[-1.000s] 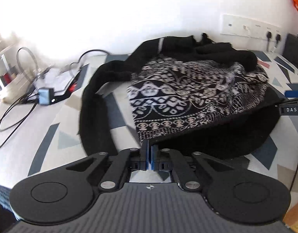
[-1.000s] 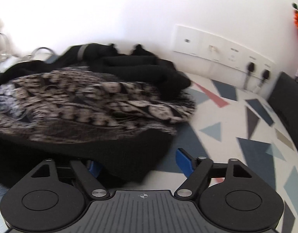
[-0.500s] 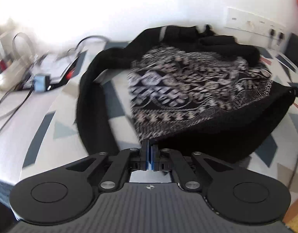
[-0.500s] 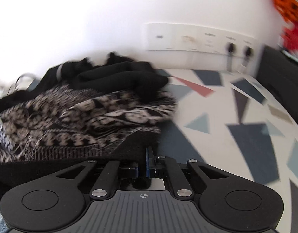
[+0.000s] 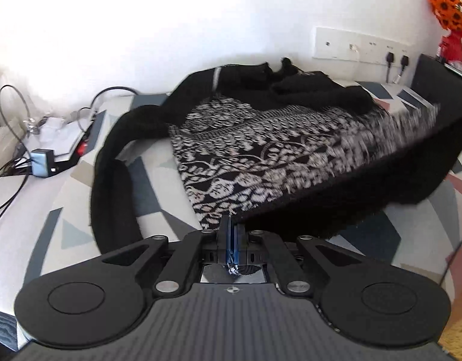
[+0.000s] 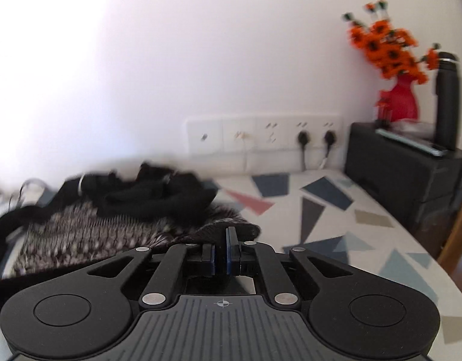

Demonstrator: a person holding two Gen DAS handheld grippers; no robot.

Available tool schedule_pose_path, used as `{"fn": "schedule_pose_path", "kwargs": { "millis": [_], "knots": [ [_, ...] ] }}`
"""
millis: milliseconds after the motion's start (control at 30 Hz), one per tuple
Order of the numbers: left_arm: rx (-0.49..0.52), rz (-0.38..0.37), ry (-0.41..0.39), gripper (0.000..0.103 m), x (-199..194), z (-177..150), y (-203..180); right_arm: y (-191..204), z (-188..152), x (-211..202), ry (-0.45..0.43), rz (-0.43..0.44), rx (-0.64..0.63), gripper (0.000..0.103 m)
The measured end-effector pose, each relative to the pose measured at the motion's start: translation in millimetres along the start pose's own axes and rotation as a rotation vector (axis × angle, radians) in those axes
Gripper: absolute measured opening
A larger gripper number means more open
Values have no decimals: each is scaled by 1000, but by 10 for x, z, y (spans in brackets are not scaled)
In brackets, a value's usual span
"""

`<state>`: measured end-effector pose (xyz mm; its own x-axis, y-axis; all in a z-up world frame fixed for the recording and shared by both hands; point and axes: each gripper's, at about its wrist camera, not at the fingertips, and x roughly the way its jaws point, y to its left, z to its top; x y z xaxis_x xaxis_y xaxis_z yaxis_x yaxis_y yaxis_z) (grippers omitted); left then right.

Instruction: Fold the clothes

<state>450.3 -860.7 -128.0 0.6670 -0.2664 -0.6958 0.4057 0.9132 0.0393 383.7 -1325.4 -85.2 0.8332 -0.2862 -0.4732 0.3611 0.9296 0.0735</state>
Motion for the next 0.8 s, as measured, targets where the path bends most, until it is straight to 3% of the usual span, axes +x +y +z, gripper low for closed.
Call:
{"fn": "schedule_pose_path", "kwargs": {
  "millis": [233, 500, 800],
  "knots": [
    [-61, 46, 15, 2, -63, -74, 144, 89, -353, 360, 175, 31, 18, 19],
    [-150, 108, 91, 2, -49, -242, 321, 95, -611, 418, 225, 46, -6, 43],
    [-183, 111, 132, 3, -15, -345, 362, 276, -782, 337, 319, 118, -135, 43]
  ]
}}
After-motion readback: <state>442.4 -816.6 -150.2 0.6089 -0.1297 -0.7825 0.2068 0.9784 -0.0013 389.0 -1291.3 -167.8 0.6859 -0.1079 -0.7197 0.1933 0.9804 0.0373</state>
